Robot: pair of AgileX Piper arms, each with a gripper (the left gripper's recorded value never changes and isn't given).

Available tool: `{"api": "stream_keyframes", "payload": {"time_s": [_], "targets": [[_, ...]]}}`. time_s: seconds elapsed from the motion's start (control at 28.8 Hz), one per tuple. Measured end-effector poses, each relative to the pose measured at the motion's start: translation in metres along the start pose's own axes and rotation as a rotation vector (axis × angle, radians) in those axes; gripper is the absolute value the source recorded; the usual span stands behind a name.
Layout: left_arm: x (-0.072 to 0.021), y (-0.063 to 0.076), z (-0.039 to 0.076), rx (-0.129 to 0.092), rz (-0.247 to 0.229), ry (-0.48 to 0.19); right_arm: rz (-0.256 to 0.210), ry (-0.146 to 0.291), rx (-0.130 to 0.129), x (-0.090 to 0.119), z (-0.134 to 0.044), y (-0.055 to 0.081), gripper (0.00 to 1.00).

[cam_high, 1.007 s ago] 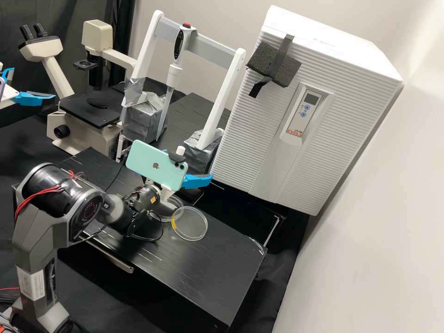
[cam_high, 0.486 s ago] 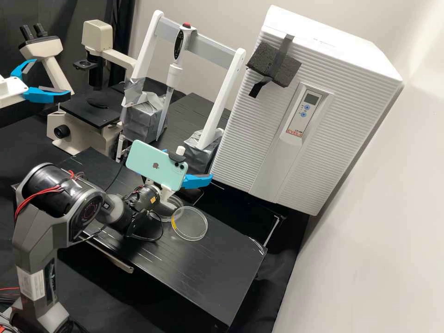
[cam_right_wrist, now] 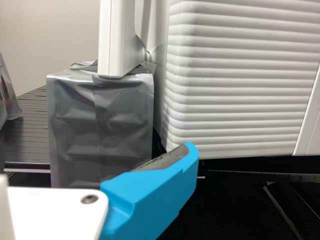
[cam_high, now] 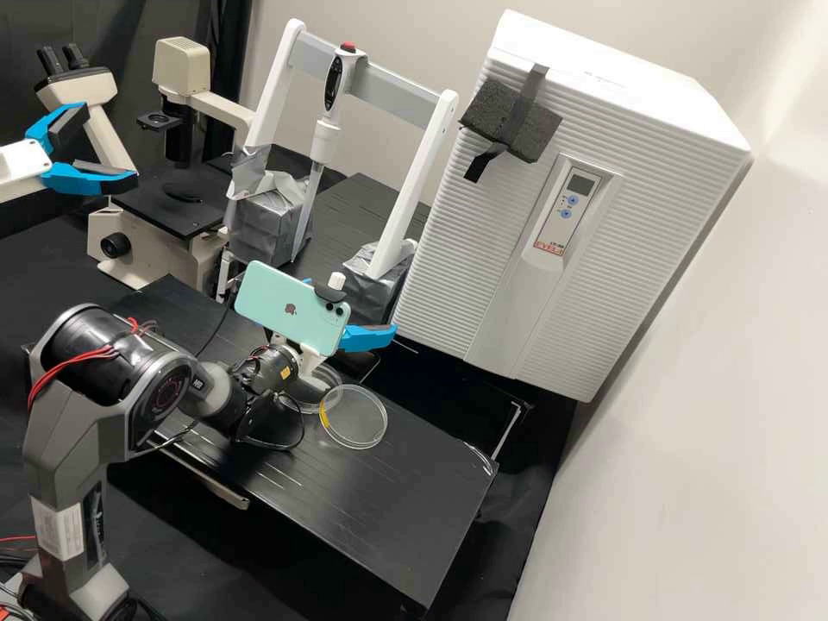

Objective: Use the pipette

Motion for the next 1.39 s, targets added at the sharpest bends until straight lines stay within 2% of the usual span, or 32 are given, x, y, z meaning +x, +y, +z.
{"api": "stream_keyframes", "payload": {"time_s": [0.17, 0.28, 0.31, 0.42, 0.52, 0.66, 0.8, 0.87, 1.08, 1.15, 1.18, 1.25, 1.35, 1.39], "targets": [[-0.0024, -0.003, 0.0, -0.001, -0.01, 0.002, 0.005, 0.005, 0.0, -0.002, -0.002, 0.002, 1.0], [-0.0024, -0.003, 0.0, -0.001, -0.01, 0.002, 0.028, 0.041, 0.018, -0.008, -0.014, 0.012, 1.0], [-0.0024, -0.003, 0.0, -0.002, -0.01, 0.003, 0.038, 0.072, 0.032, -0.012, -0.024, 0.016, 1.0], [-0.0024, -0.003, 0.0, -0.002, -0.01, 0.003, 0.06, 0.148, 0.038, -0.019, -0.046, 0.024, 1.0], [-0.0024, -0.003, 0.0, -0.002, -0.01, 0.003, 0.061, 0.233, 0.049, -0.018, -0.075, 0.029, 1.0], [-0.0029, -0.003, 0.0, -0.004, -0.011, 0.005, 0.048, 0.282, 0.056, -0.012, -0.101, 0.034, 1.0], [-0.0052, -0.006, -0.001, -0.006, -0.021, 0.011, 0.043, 0.292, 0.031, -0.003, -0.126, 0.041, 1.0], [-0.0052, -0.006, -0.002, -0.005, -0.021, 0.012, 0.057, 0.304, 0.033, 0.002, -0.136, 0.045, 1.0], [-0.0054, -0.005, -0.004, -0.002, -0.02, 0.02, 0.085, 0.271, 0.042, 0.019, -0.158, 0.055, 1.0], [-0.0055, -0.005, -0.005, -0.001, -0.019, 0.025, 0.088, 0.265, 0.033, 0.026, -0.162, 0.056, 1.0], [-0.0055, -0.006, -0.006, 0.0, -0.021, 0.028, 0.083, 0.261, 0.019, 0.03, -0.167, 0.055, 1.0], [-0.0056, -0.005, -0.007, 0.001, -0.021, 0.03, 0.077, 0.257, 0.018, 0.035, -0.172, 0.055, 1.0], [-0.0047, -0.007, -0.009, -0.018, -0.027, 0.04, 0.068, 0.253, 0.005, 0.043, -0.179, 0.054, 1.0], [-0.0046, -0.007, -0.009, -0.02, -0.027, 0.04, 0.07, 0.256, 0.01, 0.044, -0.182, 0.054, 1.0]]}}
